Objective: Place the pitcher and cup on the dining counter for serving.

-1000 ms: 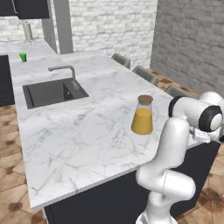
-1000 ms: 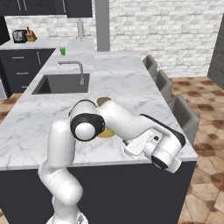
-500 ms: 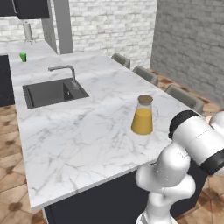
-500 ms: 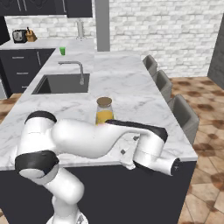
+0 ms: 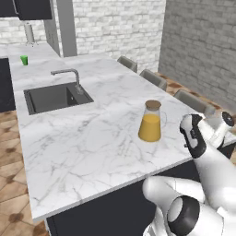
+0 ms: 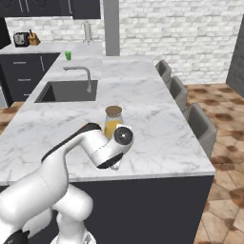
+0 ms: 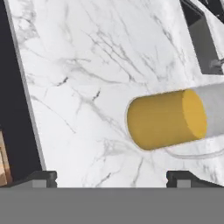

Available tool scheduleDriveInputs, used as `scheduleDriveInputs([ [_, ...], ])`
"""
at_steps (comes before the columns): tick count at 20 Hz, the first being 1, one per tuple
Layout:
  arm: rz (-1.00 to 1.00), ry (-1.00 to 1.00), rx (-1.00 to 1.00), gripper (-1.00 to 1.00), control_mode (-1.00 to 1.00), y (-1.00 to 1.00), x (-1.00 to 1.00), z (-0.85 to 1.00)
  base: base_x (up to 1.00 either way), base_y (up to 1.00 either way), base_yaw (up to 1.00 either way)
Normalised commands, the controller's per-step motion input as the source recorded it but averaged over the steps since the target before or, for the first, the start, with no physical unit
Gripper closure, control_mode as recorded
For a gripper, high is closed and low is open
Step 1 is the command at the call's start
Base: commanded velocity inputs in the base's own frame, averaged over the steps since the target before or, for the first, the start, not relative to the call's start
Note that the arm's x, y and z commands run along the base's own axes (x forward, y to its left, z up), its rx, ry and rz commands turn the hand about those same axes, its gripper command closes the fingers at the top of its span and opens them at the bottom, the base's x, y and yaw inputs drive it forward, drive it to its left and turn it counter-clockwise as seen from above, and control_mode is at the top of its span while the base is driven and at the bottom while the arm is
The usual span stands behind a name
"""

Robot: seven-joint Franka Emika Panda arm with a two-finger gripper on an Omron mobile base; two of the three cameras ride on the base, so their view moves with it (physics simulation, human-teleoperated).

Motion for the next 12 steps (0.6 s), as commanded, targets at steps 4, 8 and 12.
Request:
scheduleDriveInputs([
  [4,0.19,0.31,-0.34,-1.0,-1.0,0.44,0.19,0.54,0.0,0.0,0.0],
  [8,0.0,0.0,0.0,-1.0,-1.0,0.0,0.0,0.0,0.0,0.0,0.0],
  [12,0.01,0.0,0.0,-1.0,-1.0,0.0,-0.01,0.0,0.0,0.0,0.0],
])
